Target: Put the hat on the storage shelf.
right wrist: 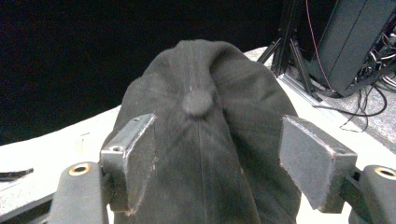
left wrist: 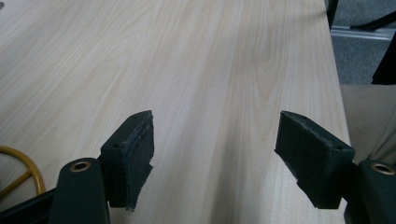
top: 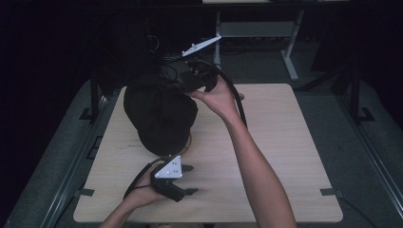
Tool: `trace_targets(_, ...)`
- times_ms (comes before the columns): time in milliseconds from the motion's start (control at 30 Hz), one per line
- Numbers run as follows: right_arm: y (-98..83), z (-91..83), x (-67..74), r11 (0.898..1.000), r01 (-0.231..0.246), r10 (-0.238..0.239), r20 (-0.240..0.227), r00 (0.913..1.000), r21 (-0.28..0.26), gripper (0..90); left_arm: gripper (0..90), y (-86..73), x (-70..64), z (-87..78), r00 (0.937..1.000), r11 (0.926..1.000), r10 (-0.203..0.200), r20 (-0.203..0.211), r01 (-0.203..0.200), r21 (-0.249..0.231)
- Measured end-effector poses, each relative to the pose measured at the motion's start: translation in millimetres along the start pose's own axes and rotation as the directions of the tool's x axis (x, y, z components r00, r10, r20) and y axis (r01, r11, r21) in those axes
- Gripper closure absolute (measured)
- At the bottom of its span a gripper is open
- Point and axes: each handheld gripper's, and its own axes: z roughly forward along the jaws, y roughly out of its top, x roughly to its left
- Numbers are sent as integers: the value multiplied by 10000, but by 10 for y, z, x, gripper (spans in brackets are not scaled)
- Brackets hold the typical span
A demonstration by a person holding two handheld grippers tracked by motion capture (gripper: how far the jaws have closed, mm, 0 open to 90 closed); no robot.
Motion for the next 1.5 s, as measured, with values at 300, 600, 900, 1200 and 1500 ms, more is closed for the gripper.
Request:
trace_targets(300, -218, -190, -69, 9994, -351, 351, 131, 9993, 8, 263, 274, -18, 17, -3, 9998, 9998, -183, -92, 183, -3)
trace_targets(600, -411, -384, -105, 9989, -450, 454, 328, 9984, -147, 256, 273, -23, 20, 14, 9997, 9998, -204, -134, 203, -55)
trace_targets(900, -661, -540, -139, 9976, -691, 693, 490, 9964, -54, 252, 273, -33, 27, 24, 9998, 9999, -118, -178, 118, 6)
trace_targets(1200, -870, -703, -181, 9959, -908, 907, 697, 9934, -23, 245, 271, -33, 19, 25, 9997, 9999, -133, -187, 132, -94)
trace_targets(1500, -1075, -861, -197, 9931, -1172, 1163, 853, 9895, 59, 238, 270, -33, 21, 20, 9996, 9997, -198, -180, 196, -108)
